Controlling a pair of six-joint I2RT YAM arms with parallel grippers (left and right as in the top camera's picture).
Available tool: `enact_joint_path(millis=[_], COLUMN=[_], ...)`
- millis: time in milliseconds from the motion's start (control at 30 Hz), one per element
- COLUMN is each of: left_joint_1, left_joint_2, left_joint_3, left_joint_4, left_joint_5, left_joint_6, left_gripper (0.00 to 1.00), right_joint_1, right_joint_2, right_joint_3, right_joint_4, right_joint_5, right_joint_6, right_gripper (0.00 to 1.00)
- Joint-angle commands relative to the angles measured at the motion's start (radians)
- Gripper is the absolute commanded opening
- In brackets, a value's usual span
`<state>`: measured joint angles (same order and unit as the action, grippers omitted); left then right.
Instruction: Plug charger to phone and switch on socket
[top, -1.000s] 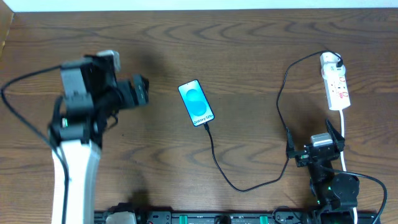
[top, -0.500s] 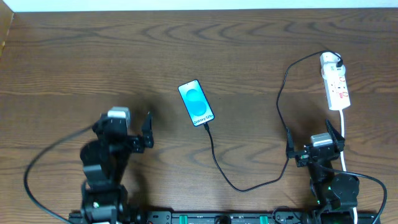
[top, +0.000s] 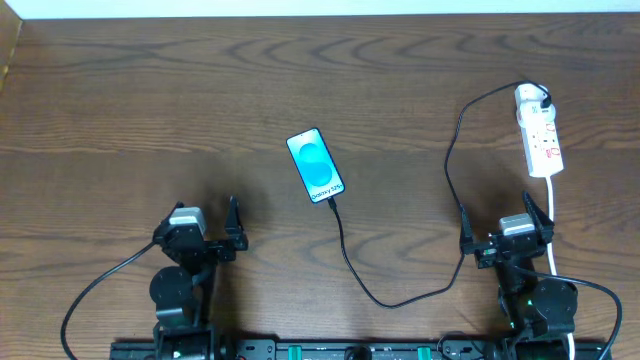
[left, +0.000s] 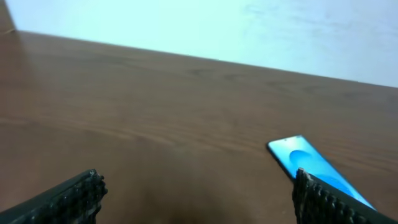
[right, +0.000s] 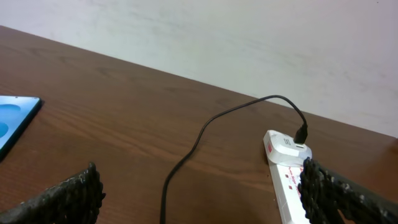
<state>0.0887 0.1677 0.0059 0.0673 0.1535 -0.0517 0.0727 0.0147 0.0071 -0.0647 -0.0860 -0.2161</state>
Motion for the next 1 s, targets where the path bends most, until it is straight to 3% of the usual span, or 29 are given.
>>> enact_joint_path(millis=[0, 67, 267, 967], left_joint_1=[-0.003, -0.003, -0.003, -0.010], left_joint_2=[-0.059, -0.095, -0.166, -0.164], left_joint_3=[-0.002, -0.002, -0.002, -0.002], left_joint_4=[-0.074, -0.137, -0.133, -0.131], left_joint_5=[-0.054, -0.062, -0.069, -0.069], left_joint_6=[-0.013, -0.013, -0.010, -0.010], left_gripper=[0.98, 0.98, 0.98, 0.98], right_joint_1=[0.007, 0.007, 0.007, 0.007], right_joint_2=[-0.006, -0.006, -0.006, -0.006], right_joint_3=[-0.002, -0.002, -0.002, -0.002], right_joint_4=[-0.003, -0.003, -0.003, -0.003], right_joint_5=[-0.006, -0.006, -0.006, -0.006], right_joint_6=[0.010, 0.010, 0.009, 0.010], right_gripper=[0.99, 0.99, 0.99, 0.99])
